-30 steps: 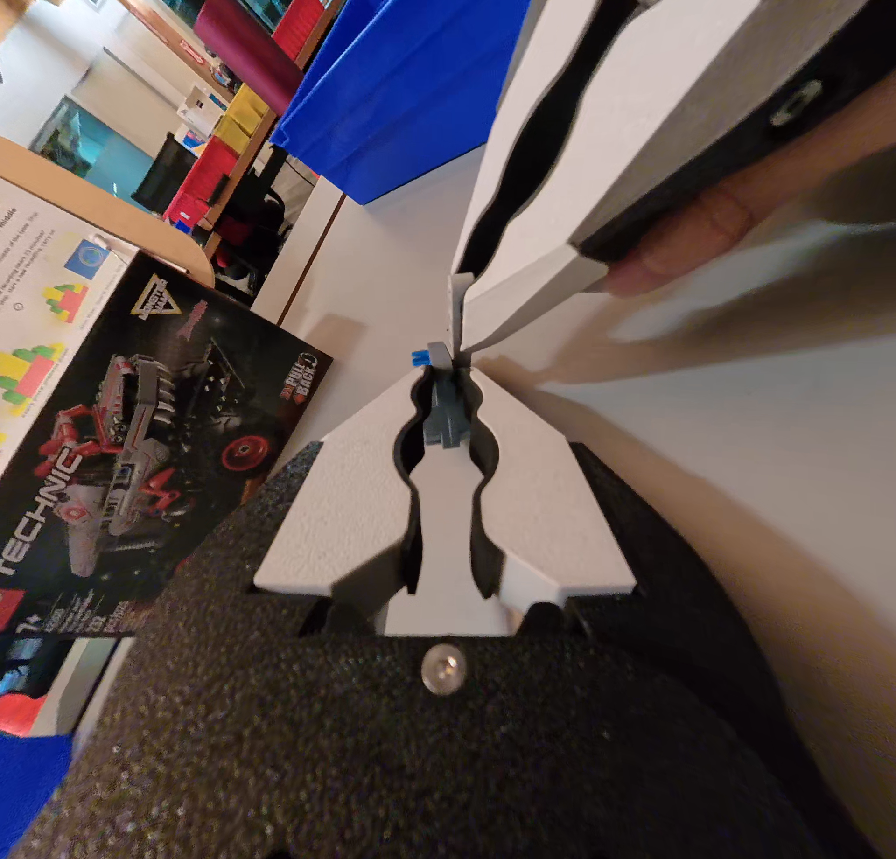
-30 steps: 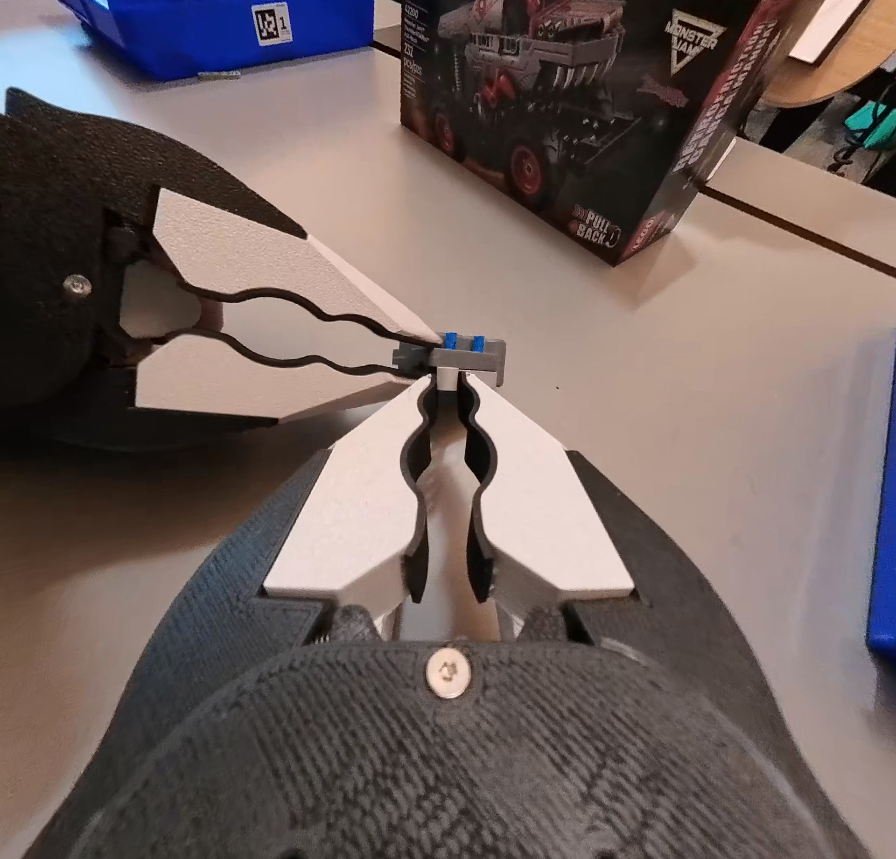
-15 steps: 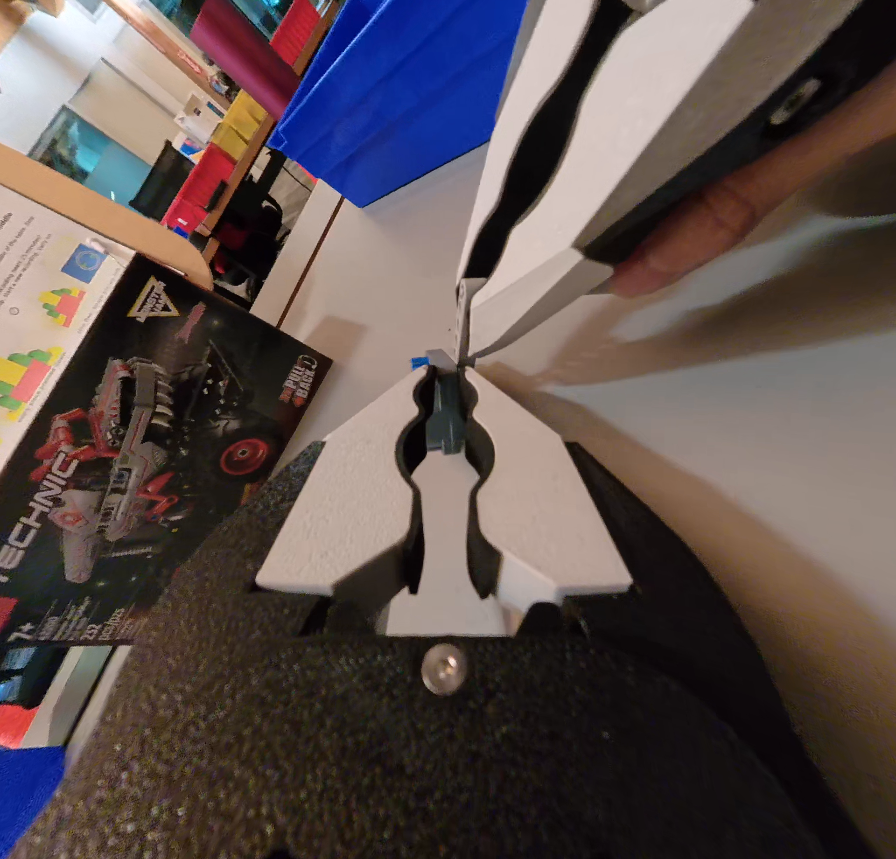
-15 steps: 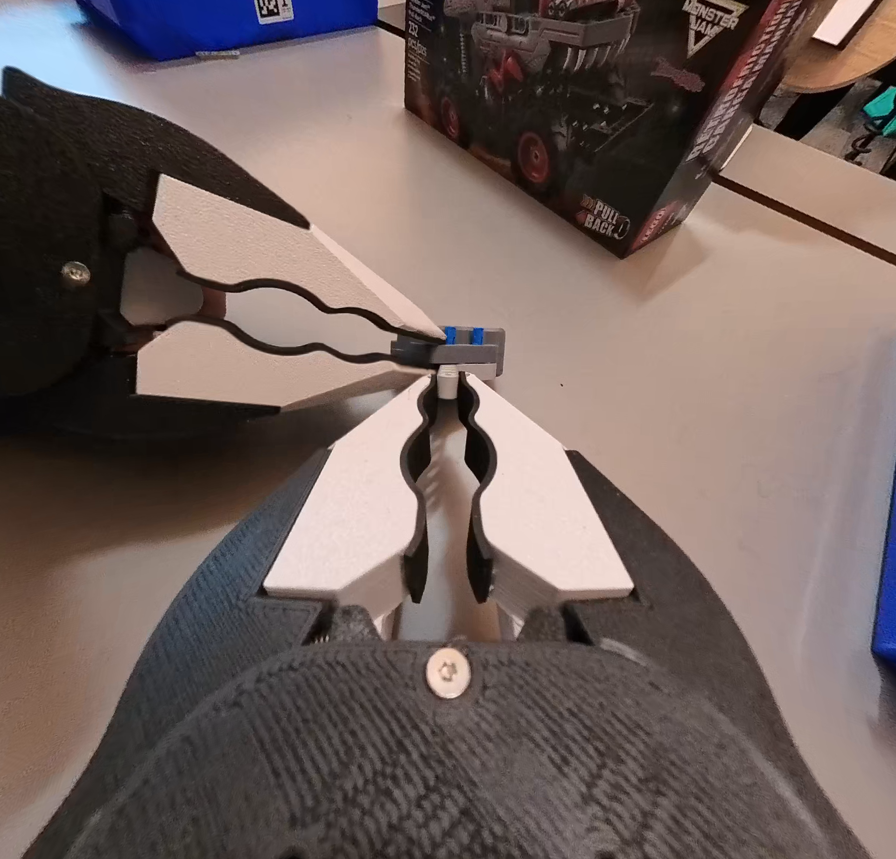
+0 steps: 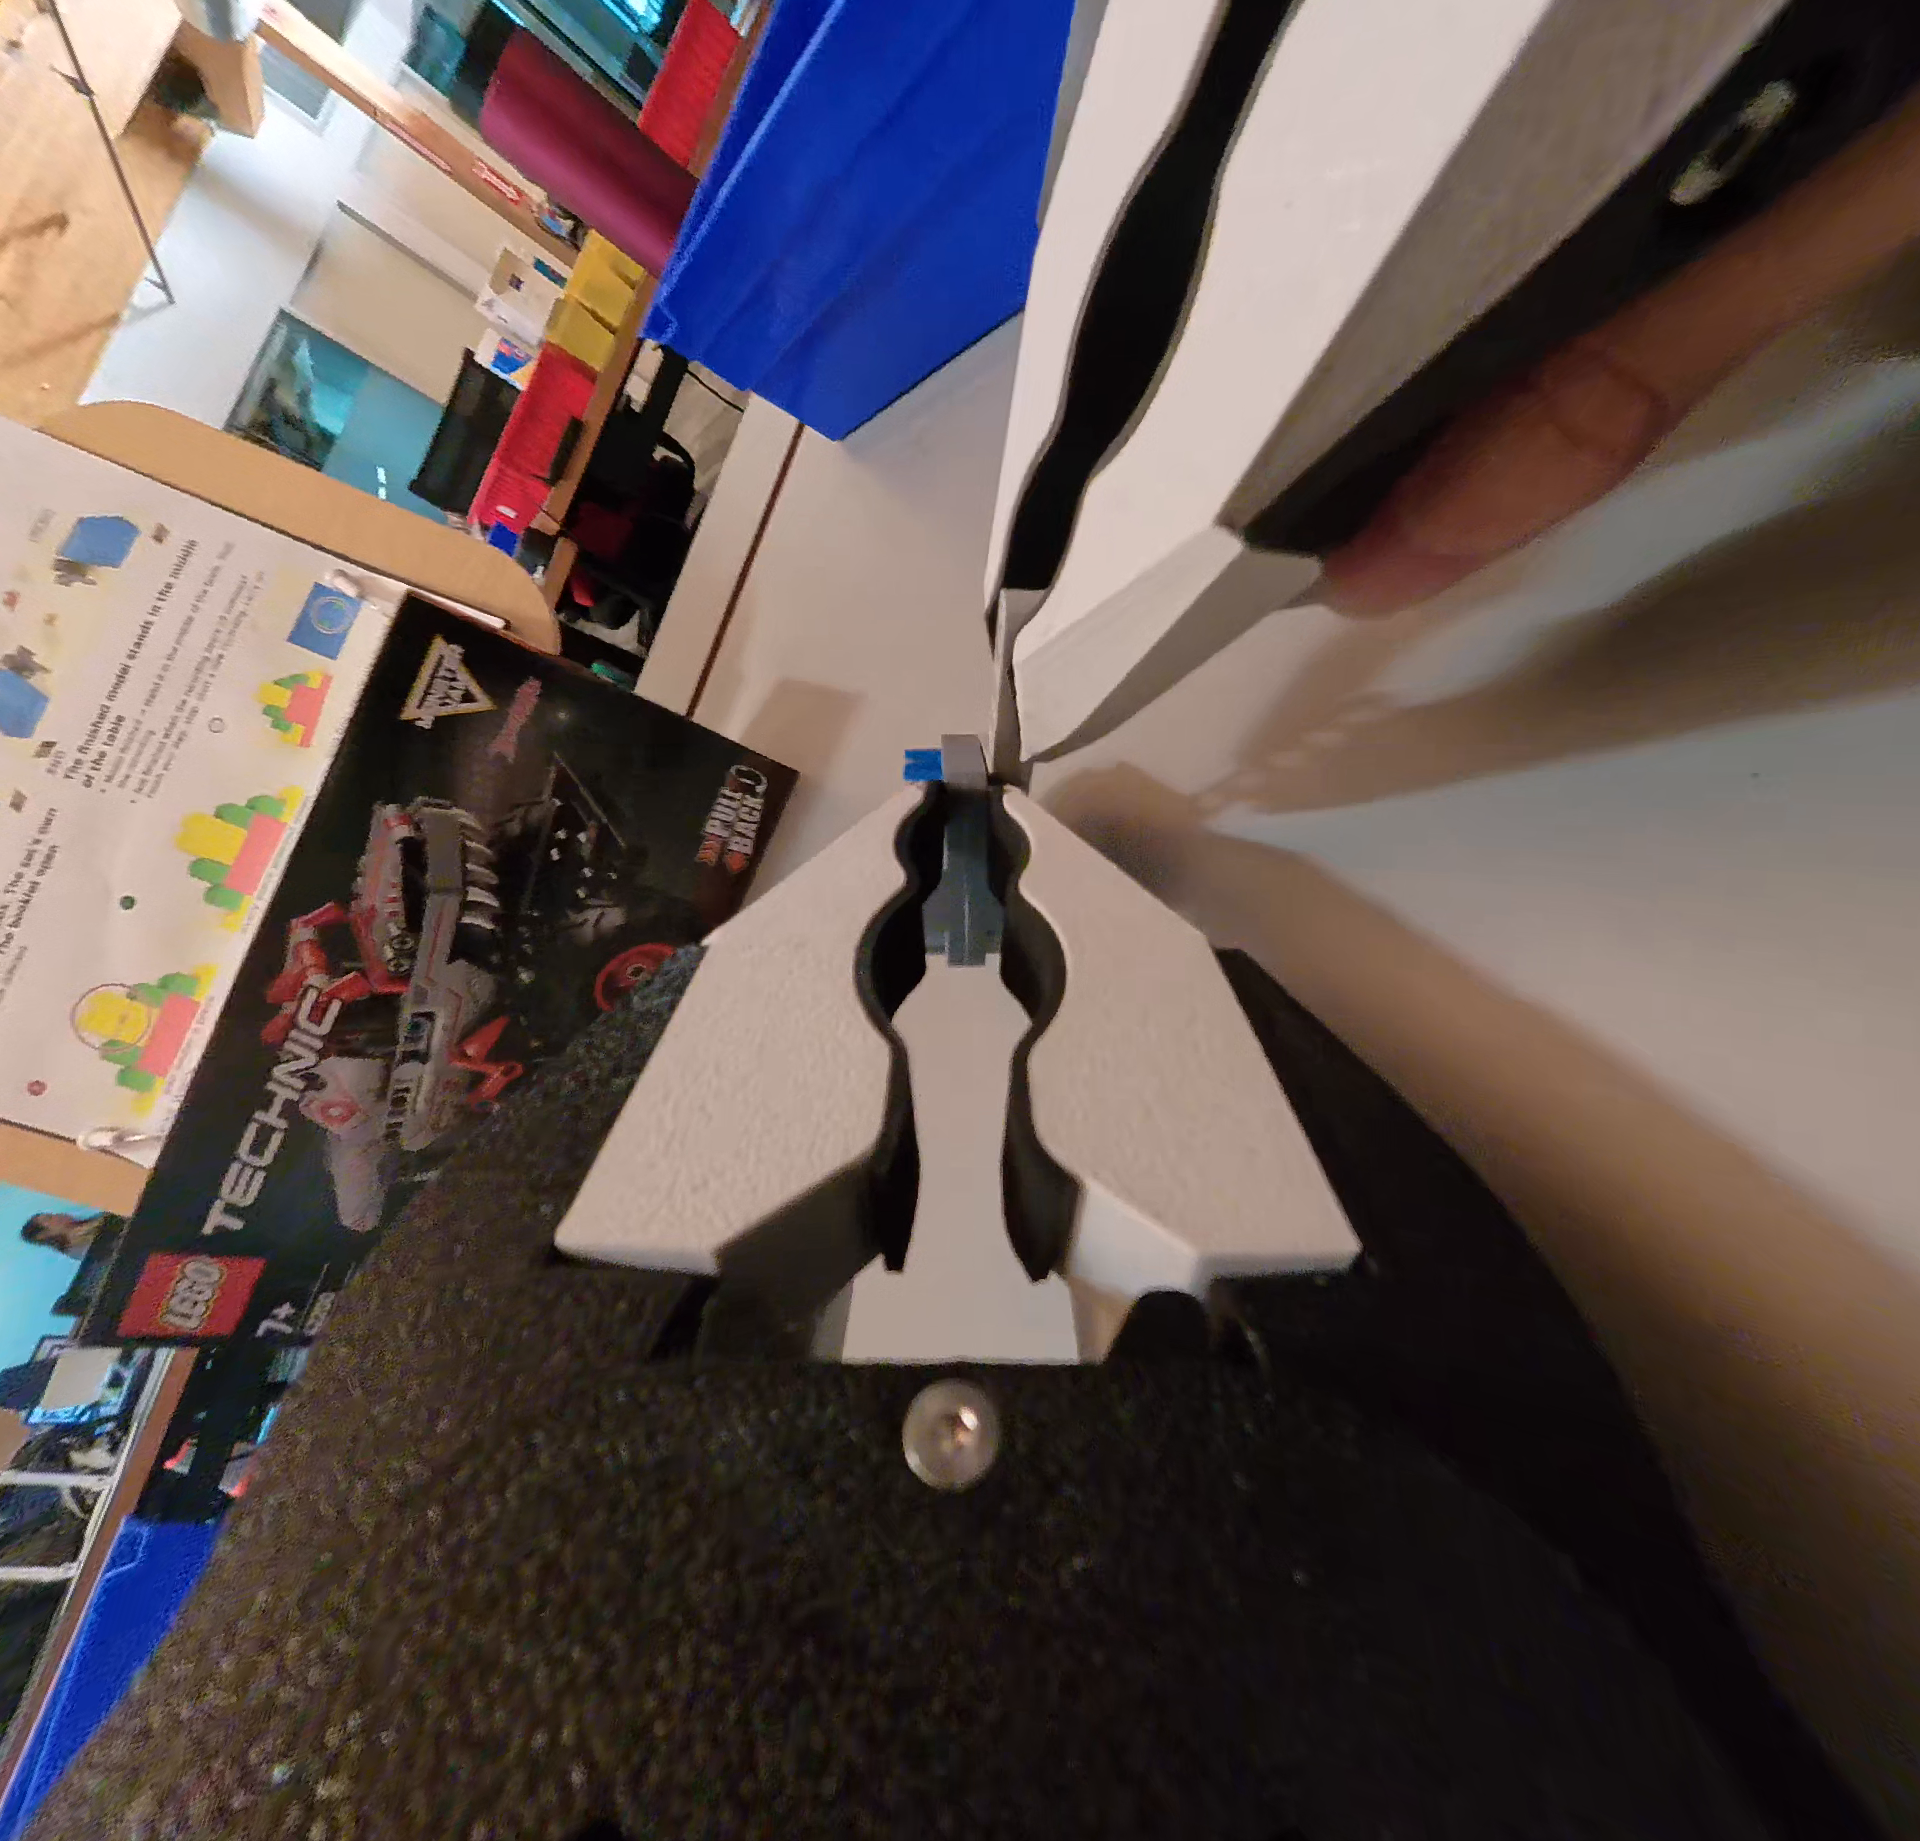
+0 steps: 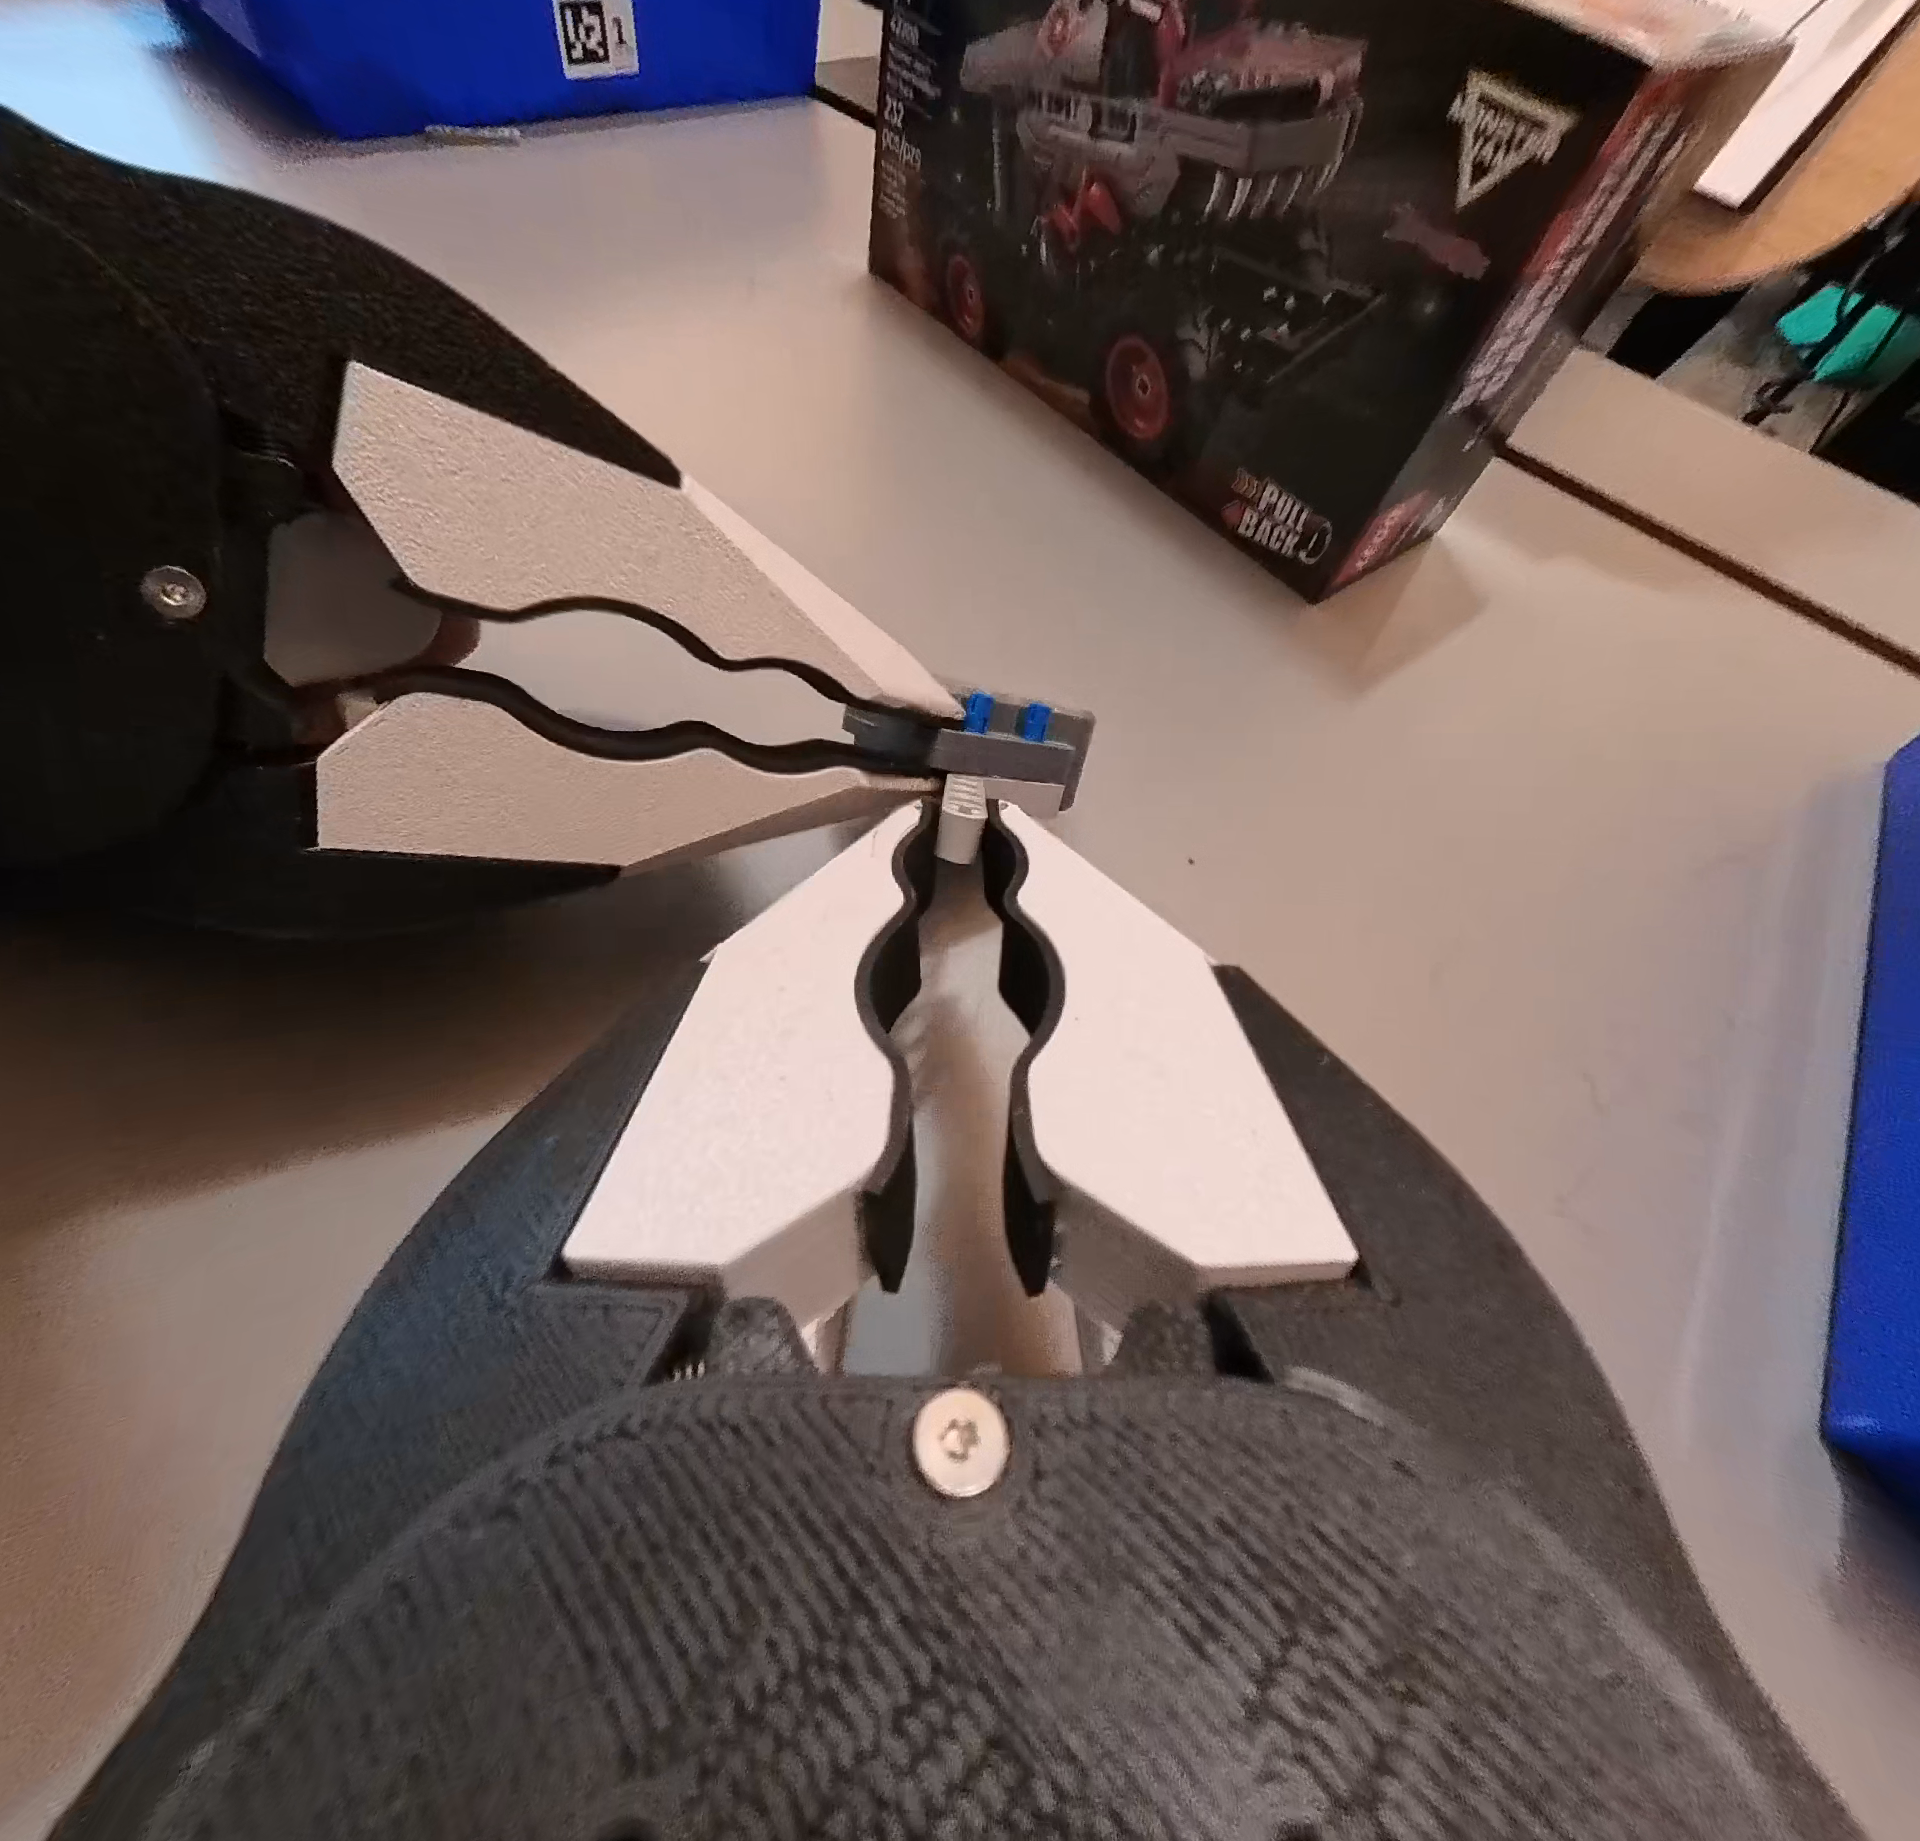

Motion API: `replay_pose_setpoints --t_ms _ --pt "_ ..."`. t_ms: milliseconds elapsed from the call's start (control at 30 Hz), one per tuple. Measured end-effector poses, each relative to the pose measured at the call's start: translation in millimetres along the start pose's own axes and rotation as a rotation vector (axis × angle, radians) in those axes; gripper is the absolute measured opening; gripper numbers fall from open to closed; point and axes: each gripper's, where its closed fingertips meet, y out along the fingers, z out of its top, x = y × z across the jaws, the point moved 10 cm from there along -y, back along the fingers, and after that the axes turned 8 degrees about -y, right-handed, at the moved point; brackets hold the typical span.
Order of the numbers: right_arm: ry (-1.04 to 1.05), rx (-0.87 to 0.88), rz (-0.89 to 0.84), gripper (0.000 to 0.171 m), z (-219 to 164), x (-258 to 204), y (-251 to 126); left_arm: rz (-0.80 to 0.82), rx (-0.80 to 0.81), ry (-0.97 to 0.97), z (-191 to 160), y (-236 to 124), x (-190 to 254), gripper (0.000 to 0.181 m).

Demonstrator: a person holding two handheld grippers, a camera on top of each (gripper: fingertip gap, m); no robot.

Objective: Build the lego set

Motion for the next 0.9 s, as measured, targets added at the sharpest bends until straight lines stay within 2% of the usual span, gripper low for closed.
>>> replay_pose_setpoints --t_ms 133,233,533,900 --pt "0.002 0.045 -0.016 0.012 4 -1 0 0.015 0.027 -0.009 2 -3 -2 0.006" --pt "0.020 0.053 -0.004 0.007 4 1 0 0.015 0.047 -0.013 4 -5 -2 0.005" --pt "-0.027 0.005 -0.015 0.008 8 -3 3 0.033 0.026 -0.004 2 -8 -5 0.006" --pt "-0.029 0.045 -0.048 0.008 9 -8 8 0.078 0.031 -0.026 1 -11 -9 0.005"
